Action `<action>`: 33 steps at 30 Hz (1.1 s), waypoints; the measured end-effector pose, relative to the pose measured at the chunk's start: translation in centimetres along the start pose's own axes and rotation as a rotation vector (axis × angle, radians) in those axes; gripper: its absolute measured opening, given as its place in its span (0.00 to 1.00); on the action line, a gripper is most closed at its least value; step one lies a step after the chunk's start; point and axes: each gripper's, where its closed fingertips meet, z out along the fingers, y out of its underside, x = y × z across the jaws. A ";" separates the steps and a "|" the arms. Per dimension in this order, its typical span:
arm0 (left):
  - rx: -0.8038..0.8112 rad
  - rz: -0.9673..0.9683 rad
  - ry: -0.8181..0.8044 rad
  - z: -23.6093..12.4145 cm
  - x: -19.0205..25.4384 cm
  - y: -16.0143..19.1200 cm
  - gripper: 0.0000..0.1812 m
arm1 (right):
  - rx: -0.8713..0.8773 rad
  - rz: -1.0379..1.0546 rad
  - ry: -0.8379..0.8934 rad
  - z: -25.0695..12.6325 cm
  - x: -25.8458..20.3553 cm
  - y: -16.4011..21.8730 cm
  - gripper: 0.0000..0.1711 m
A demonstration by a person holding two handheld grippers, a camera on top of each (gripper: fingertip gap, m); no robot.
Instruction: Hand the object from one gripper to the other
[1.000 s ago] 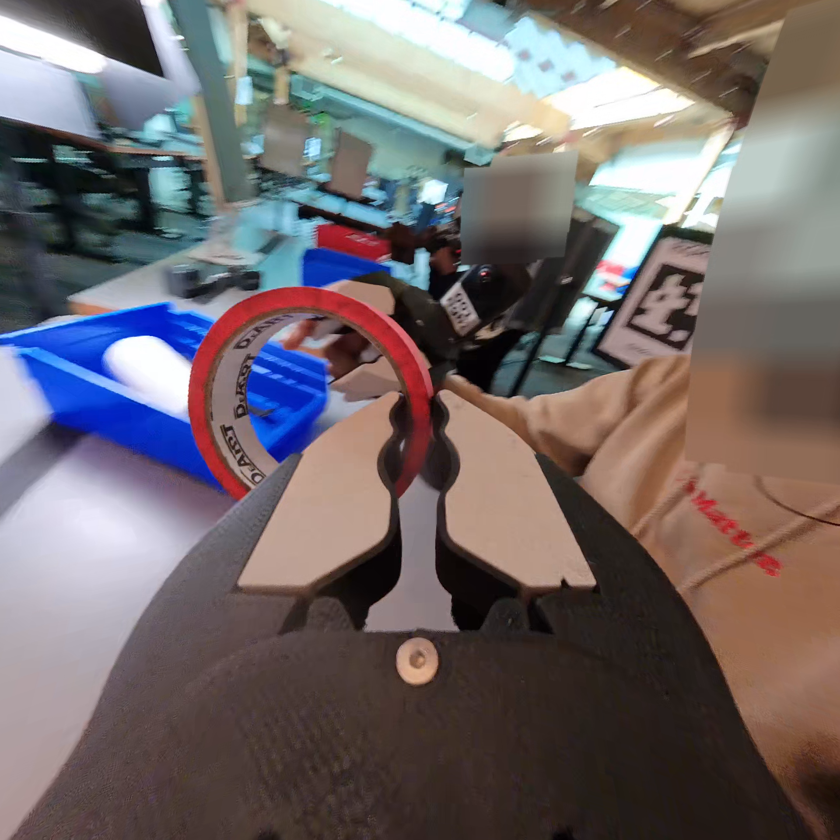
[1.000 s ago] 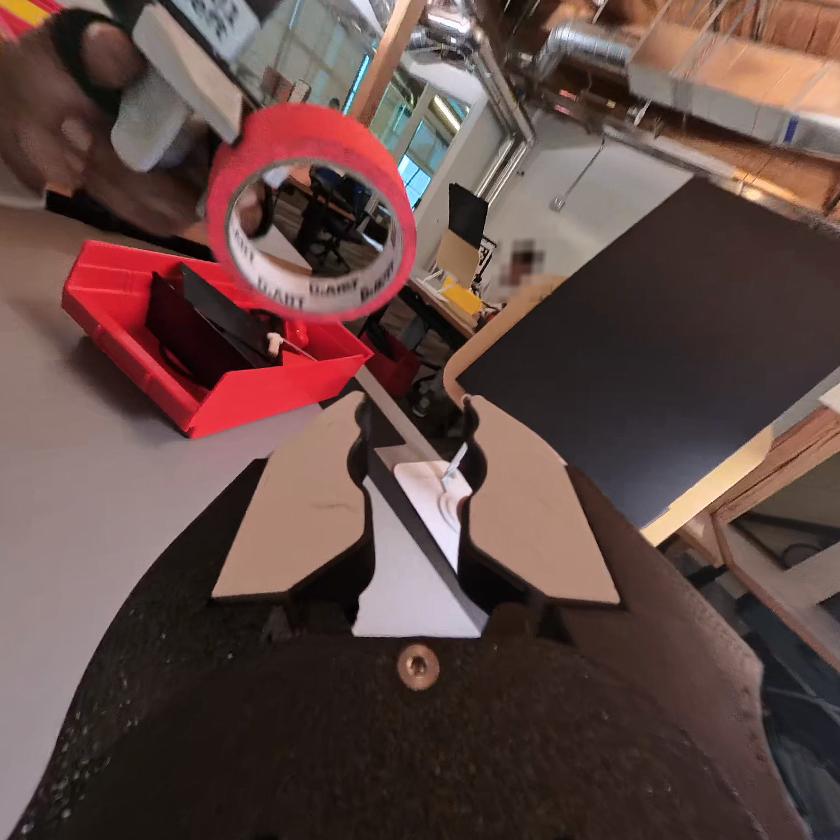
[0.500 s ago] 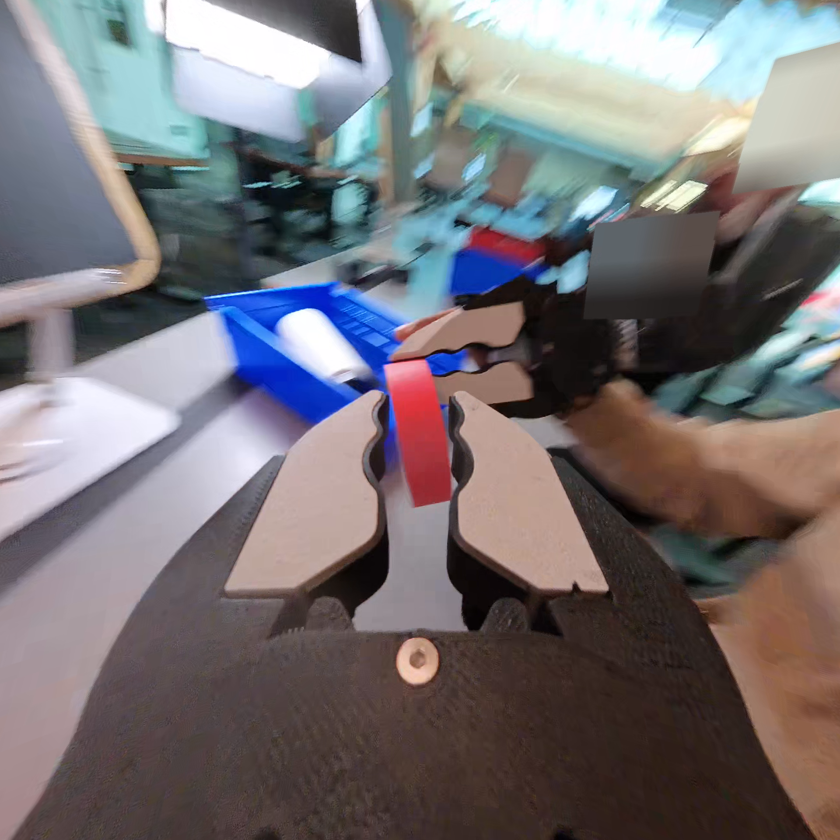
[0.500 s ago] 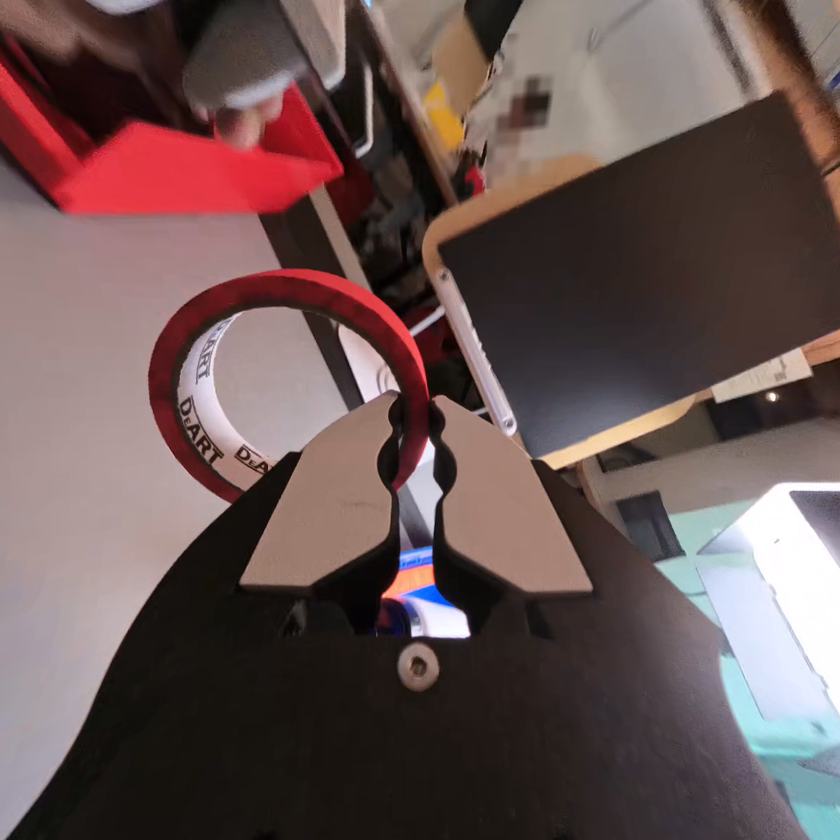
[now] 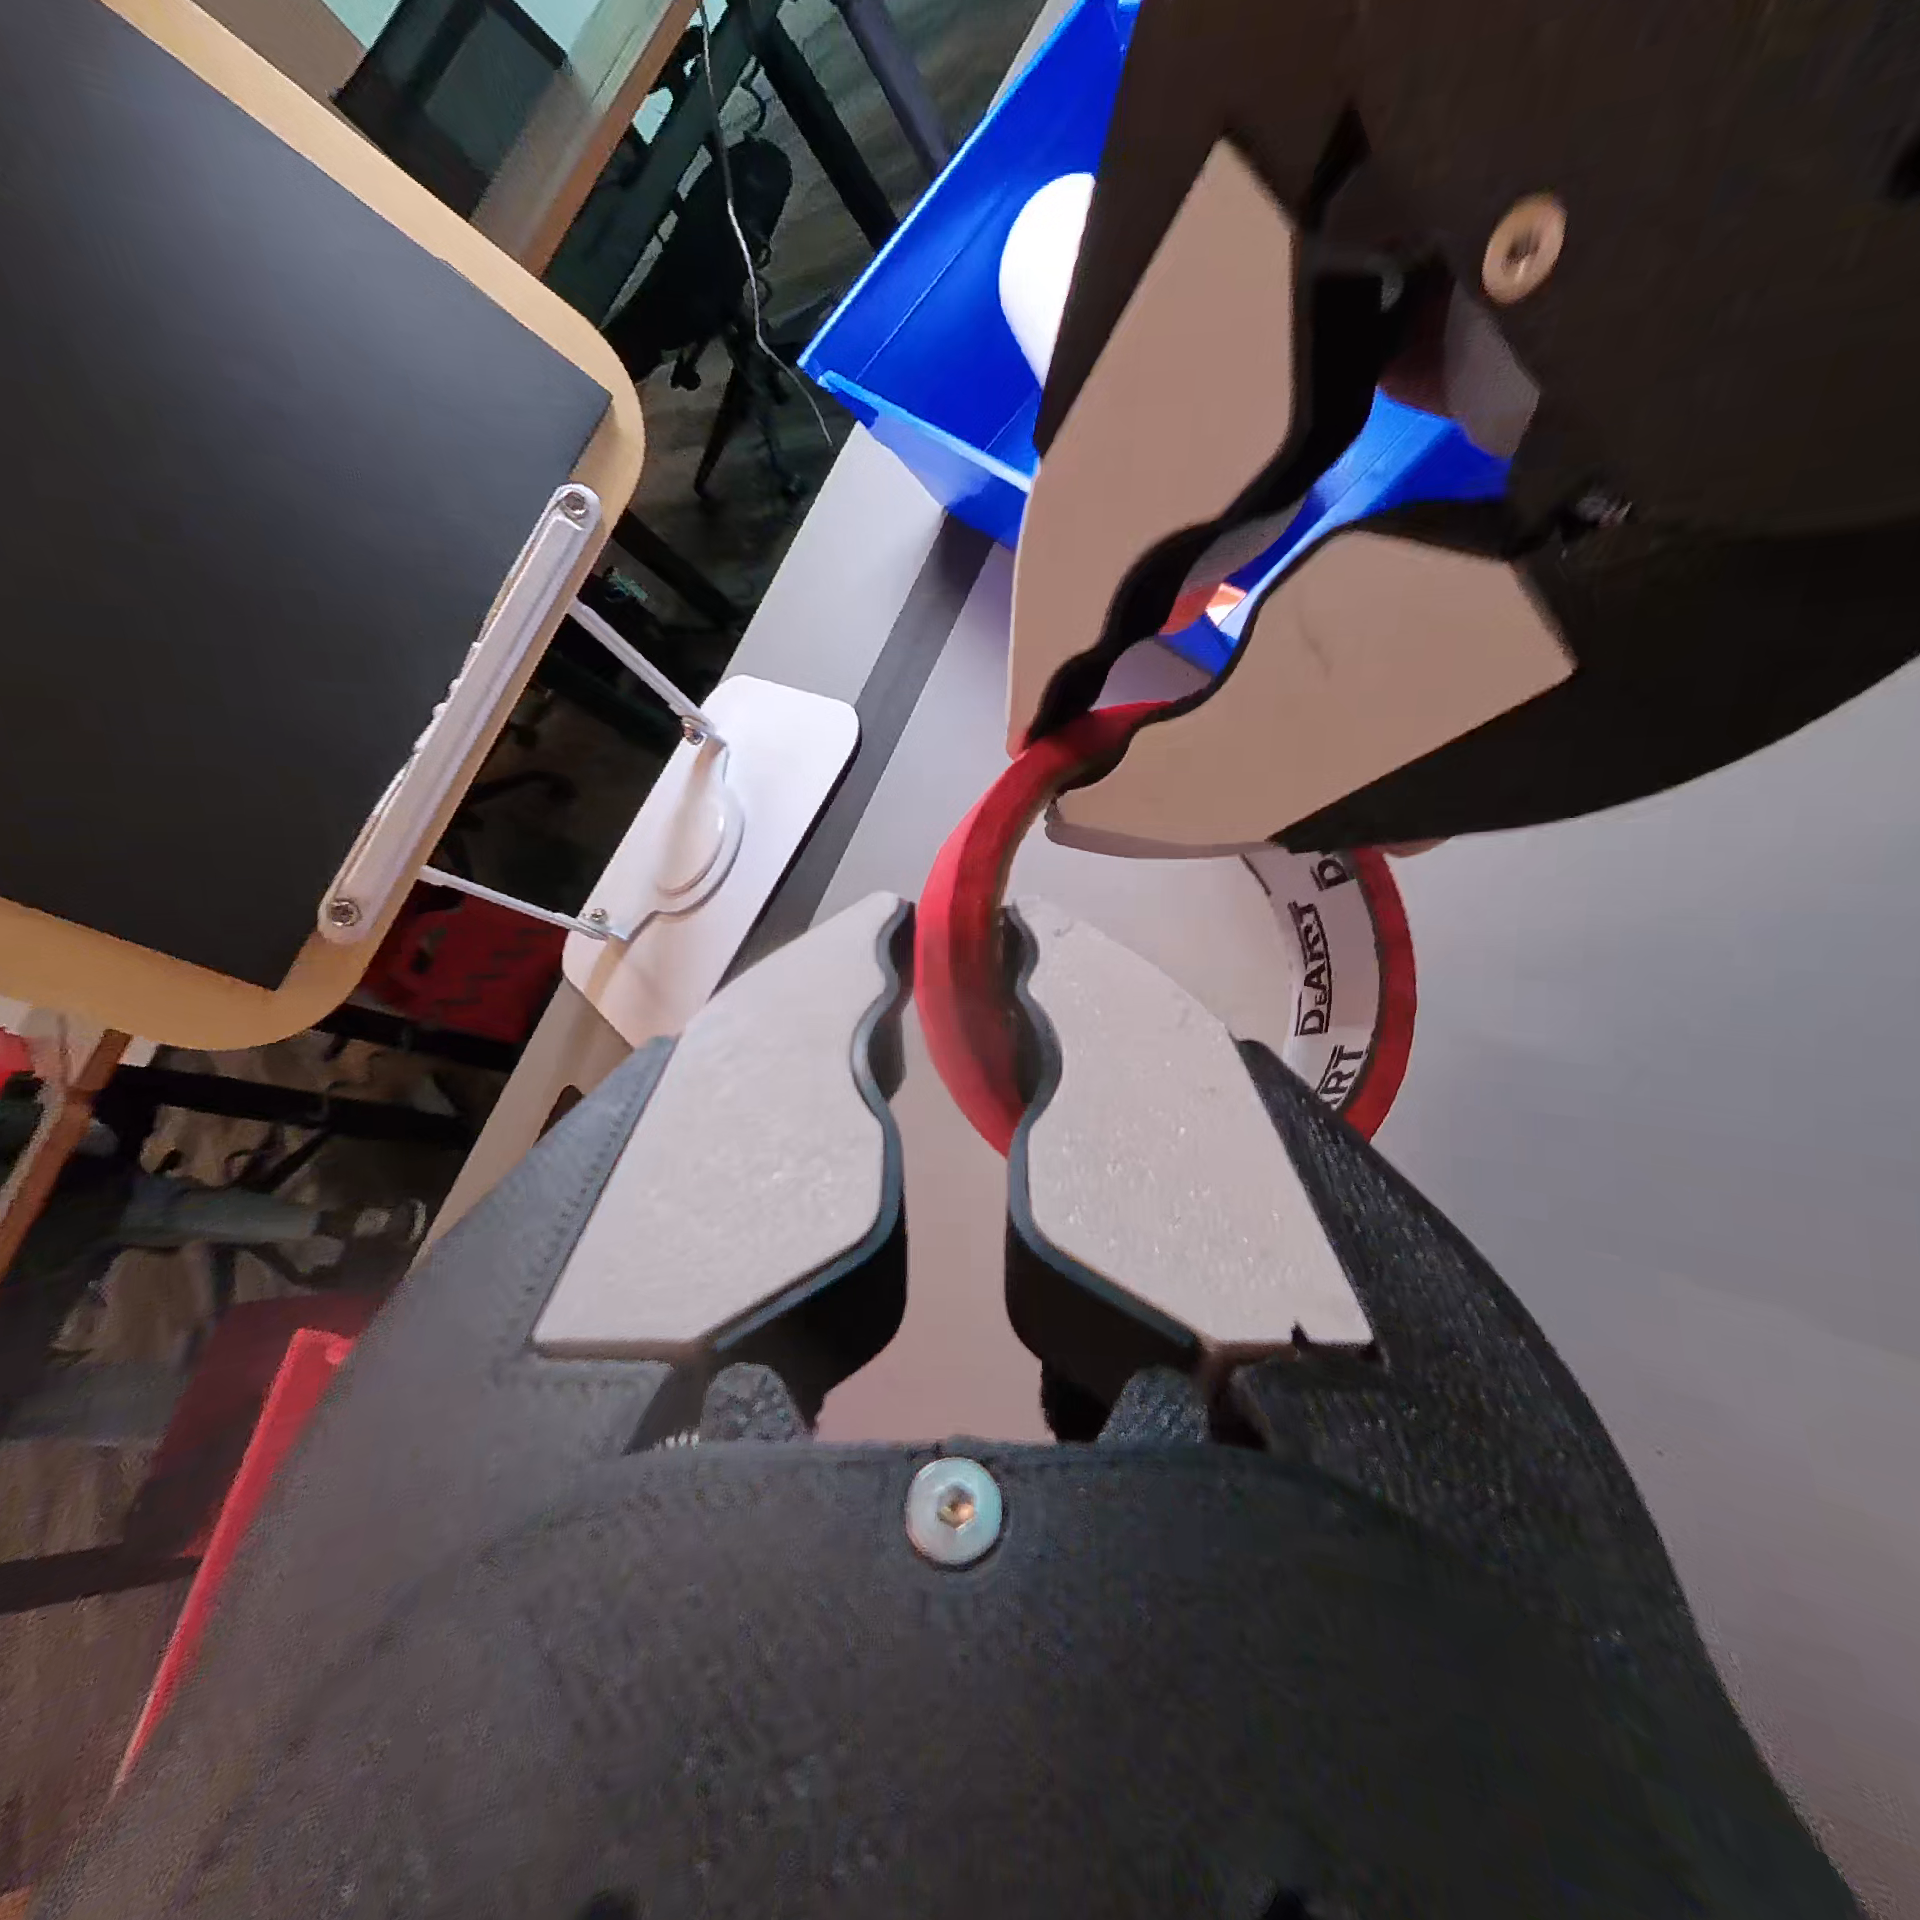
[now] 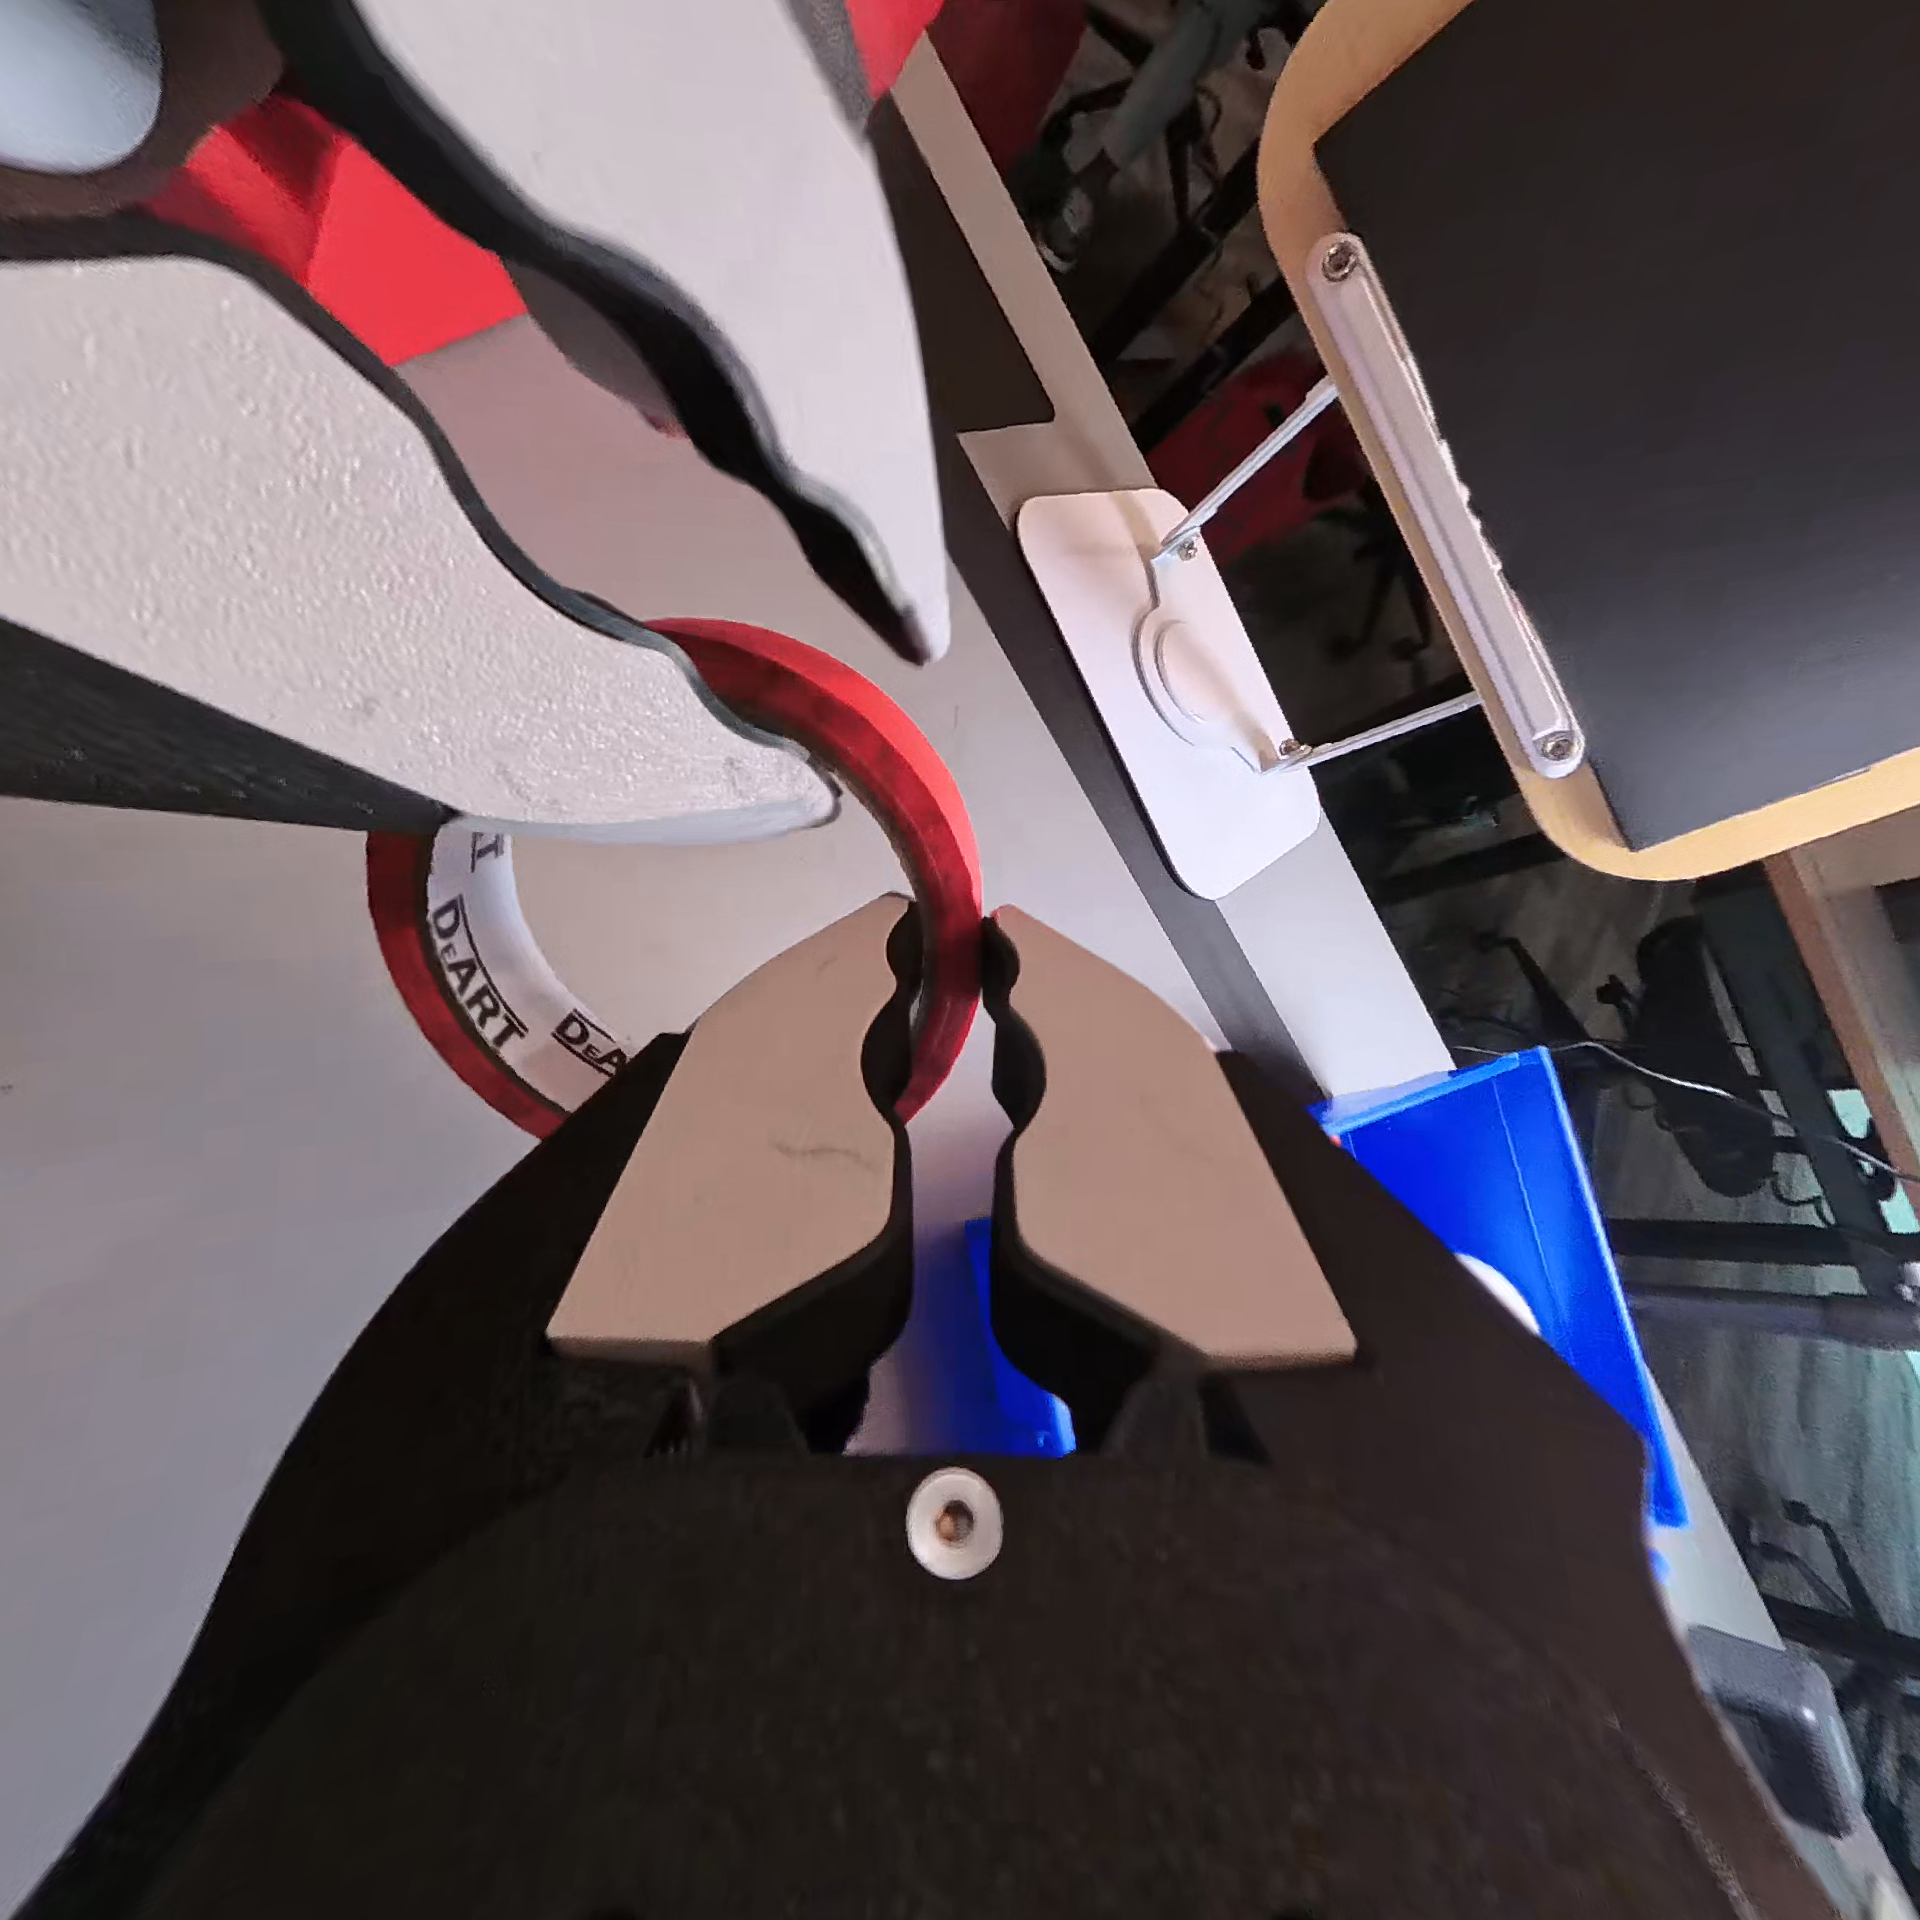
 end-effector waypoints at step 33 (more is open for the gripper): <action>0.063 -0.085 -0.136 0.0 -2.5 -0.2 0.08 | 0.236 0.069 0.071 -0.4 0.9 -2.9 0.09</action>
